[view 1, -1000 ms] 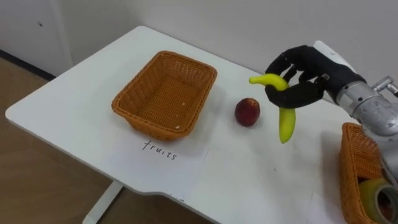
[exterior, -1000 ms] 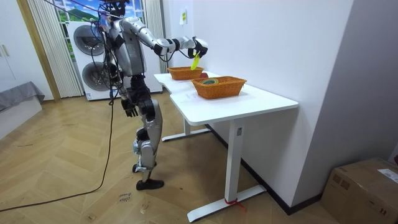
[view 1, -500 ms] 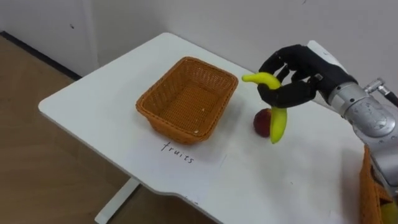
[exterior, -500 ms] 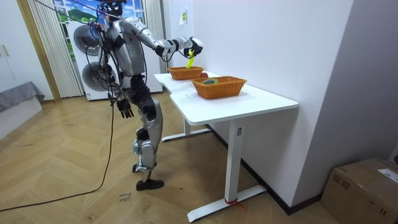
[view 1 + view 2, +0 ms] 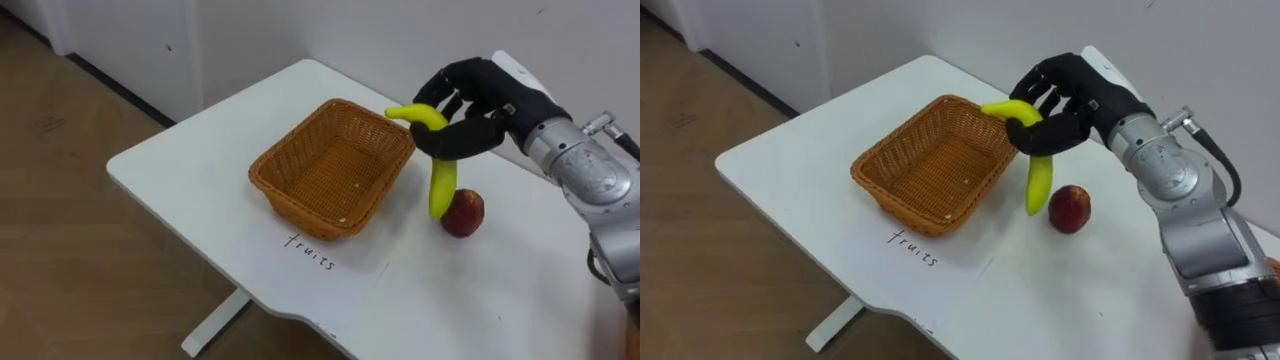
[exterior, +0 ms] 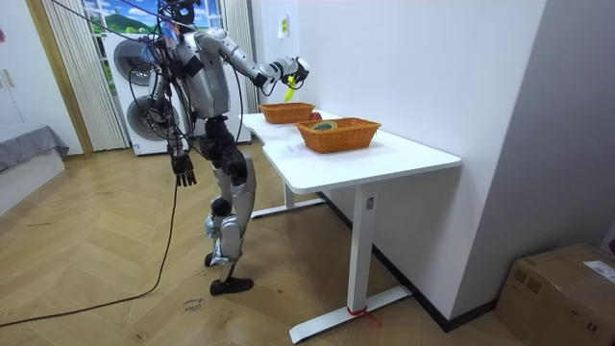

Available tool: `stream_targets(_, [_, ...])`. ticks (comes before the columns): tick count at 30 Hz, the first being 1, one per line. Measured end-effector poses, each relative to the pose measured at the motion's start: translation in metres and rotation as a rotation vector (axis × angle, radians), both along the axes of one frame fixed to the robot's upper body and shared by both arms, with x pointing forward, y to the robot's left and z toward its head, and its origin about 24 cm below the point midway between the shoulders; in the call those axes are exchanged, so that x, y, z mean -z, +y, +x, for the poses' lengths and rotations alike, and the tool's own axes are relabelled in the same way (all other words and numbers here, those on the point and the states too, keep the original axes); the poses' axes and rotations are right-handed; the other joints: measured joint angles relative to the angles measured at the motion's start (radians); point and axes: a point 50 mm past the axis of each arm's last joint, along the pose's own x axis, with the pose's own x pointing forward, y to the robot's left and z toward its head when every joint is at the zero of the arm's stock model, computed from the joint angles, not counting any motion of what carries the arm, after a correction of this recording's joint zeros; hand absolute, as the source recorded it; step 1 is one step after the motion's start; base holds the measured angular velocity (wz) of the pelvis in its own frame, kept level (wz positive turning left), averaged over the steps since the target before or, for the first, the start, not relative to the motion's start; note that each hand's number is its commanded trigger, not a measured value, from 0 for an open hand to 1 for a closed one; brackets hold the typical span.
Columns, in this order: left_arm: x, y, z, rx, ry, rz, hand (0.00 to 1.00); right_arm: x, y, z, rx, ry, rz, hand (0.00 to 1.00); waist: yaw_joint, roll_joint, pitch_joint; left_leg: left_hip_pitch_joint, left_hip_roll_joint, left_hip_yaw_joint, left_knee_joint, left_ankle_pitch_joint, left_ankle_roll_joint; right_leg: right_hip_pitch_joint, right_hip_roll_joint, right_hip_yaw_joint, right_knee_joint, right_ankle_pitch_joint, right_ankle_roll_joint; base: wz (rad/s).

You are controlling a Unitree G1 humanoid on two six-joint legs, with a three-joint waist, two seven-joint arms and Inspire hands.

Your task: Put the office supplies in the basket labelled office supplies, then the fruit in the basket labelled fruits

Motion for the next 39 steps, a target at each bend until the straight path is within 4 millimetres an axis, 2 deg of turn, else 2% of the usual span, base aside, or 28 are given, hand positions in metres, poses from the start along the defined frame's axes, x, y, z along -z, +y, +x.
stream_targets(3, [0.000, 0.000, 0.000, -0.001, 0.002, -0.004, 0.00, 0.002, 0.000, 0.001, 0.006, 0.008, 0.007, 1.00, -0.001, 0.000, 0.0000, -0.001, -0.004, -0.010, -0.002, 0.000, 0.000, 0.005, -0.002, -0.013, 0.000, 0.000, 0.000, 0.11])
stream_targets(6, [0.000, -0.001, -0.002, -0.005, 0.010, -0.012, 0.00, 0.004, -0.001, 0.002, 0.012, 0.017, 0.010, 1.00, 0.000, -0.003, -0.0014, -0.003, -0.012, -0.019, 0.000, 0.000, 0.001, 0.009, -0.008, -0.021, 0.001, -0.007, 0.009, 0.08])
stream_targets(8, [0.000, -0.001, -0.003, -0.008, 0.015, -0.011, 0.00, 0.003, -0.001, 0.002, 0.010, 0.017, 0.020, 1.00, 0.004, -0.009, -0.0057, -0.013, -0.014, -0.020, 0.009, -0.001, 0.002, 0.005, -0.011, -0.030, 0.001, -0.008, 0.009, 0.06])
stream_targets(13, [0.000, -0.001, -0.003, -0.010, 0.013, -0.012, 0.00, -0.009, 0.001, 0.012, -0.004, 0.003, 0.128, 1.00, 0.014, -0.012, -0.0070, -0.017, -0.016, -0.030, 0.016, -0.002, 0.003, -0.002, -0.016, -0.048, 0.017, -0.009, 0.010, 0.02])
stream_targets(16, [0.000, -0.002, -0.005, -0.010, 0.017, -0.010, 0.00, -0.017, 0.003, 0.015, -0.003, -0.020, 0.183, 1.00, 0.016, -0.012, -0.0069, -0.017, -0.027, -0.050, 0.026, -0.003, 0.005, 0.006, -0.021, -0.065, 0.017, -0.012, 0.015, 0.20])
stream_targets(20, [0.001, -0.004, -0.011, -0.021, 0.027, -0.014, 0.00, -0.014, -0.001, 0.018, 0.016, -0.004, 0.186, 1.00, 0.031, -0.013, -0.0072, -0.020, -0.033, -0.059, 0.033, -0.004, 0.008, 0.010, -0.026, -0.075, 0.017, -0.013, 0.017, 0.08])
stream_targets(30, [0.000, -0.004, -0.018, -0.027, 0.044, -0.015, 0.00, -0.007, -0.009, 0.024, 0.064, 0.029, 0.195, 1.00, 0.030, -0.013, -0.0078, -0.034, -0.050, -0.090, 0.041, 0.000, 0.014, 0.011, -0.039, -0.100, 0.036, -0.017, 0.023, 0.09])
stream_targets(39, [-0.002, 0.000, -0.023, -0.032, 0.066, -0.001, 0.00, -0.007, -0.009, 0.025, 0.074, 0.027, 0.185, 1.00, 0.034, -0.014, -0.0087, -0.035, -0.067, -0.120, 0.047, 0.003, 0.018, 0.021, -0.047, -0.127, 0.037, -0.023, 0.032, 0.11])
